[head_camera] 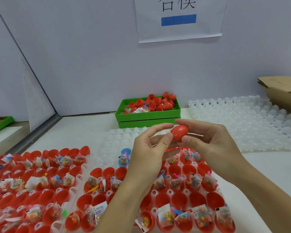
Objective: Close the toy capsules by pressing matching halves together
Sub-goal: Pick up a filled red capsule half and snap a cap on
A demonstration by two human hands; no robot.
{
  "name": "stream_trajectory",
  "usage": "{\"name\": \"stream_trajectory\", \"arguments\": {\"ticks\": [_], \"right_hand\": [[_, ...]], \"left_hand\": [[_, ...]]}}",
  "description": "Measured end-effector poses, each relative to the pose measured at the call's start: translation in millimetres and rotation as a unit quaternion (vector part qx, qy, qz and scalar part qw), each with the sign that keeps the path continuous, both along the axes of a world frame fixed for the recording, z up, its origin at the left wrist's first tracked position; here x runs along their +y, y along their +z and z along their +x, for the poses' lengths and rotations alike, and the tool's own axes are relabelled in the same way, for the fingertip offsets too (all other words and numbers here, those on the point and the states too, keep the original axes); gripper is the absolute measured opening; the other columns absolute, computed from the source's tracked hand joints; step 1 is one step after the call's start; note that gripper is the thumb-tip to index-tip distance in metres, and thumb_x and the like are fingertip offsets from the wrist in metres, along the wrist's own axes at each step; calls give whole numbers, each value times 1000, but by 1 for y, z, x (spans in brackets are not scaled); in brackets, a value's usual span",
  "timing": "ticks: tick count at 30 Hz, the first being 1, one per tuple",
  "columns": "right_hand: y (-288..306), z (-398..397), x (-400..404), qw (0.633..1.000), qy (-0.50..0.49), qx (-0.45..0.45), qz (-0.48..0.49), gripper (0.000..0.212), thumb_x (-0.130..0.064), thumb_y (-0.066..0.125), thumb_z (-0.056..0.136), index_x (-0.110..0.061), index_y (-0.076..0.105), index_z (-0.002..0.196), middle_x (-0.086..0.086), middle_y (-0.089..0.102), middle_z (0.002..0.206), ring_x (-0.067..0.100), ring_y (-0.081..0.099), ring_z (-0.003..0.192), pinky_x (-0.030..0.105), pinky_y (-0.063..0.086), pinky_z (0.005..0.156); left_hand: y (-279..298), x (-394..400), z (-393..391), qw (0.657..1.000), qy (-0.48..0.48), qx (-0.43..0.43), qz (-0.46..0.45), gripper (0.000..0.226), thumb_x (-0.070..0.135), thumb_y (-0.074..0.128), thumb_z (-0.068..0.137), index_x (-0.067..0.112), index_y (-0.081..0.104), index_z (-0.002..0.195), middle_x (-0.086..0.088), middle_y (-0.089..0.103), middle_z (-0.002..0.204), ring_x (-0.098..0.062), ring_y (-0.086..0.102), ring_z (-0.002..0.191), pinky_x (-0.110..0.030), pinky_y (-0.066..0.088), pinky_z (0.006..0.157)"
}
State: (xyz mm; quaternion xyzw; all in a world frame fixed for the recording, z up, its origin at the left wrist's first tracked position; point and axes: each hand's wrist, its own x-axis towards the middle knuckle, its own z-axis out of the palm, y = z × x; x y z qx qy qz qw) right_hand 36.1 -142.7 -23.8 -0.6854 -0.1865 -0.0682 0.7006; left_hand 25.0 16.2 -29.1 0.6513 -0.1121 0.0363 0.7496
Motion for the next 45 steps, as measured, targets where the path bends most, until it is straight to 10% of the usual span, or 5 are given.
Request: {"name": "stream_trajectory", "arguments": {"ticks": [9,20,29,41,45], "right_hand": [[5,-1,-6,999,3,-28,-22,29,-15,76,68,-21,77,96,-1,78,91,16,75,87,20,58,76],[4,-6,4,993,-81,-55,-72,35,8,73,78,-26,78,79,-13,75,71,8,73,64,14,56,60],[3,-8,7,994,-84,-44,-61,27,2,74,80,-23,78,86,-7,77,79,11,75,74,21,60,69],[4,-5,-1,938,224,185,191,45,-31,73,82,2,69,111,24,65,116,34,60,111,40,54,93],[2,-4,3,951,171,177,189,33,-20,67,81,3,73,105,25,69,107,37,65,106,33,56,86]], "left_hand": [[2,5,-1,955,102,-163,226,37,4,75,84,30,71,110,11,73,93,-2,68,88,-10,53,62],[-3,2,-5,956,102,-166,219,33,-17,66,79,2,76,104,11,70,85,10,68,76,-3,50,65],[-3,1,-6,913,137,-207,325,36,0,68,87,16,71,119,9,72,92,10,66,79,-3,49,69],[9,-1,-7,982,42,-133,124,37,3,69,86,33,71,108,11,62,124,12,58,105,-4,48,75],[5,1,-6,988,7,-113,104,48,5,74,83,29,66,124,7,66,127,4,59,116,-9,49,84]]}}
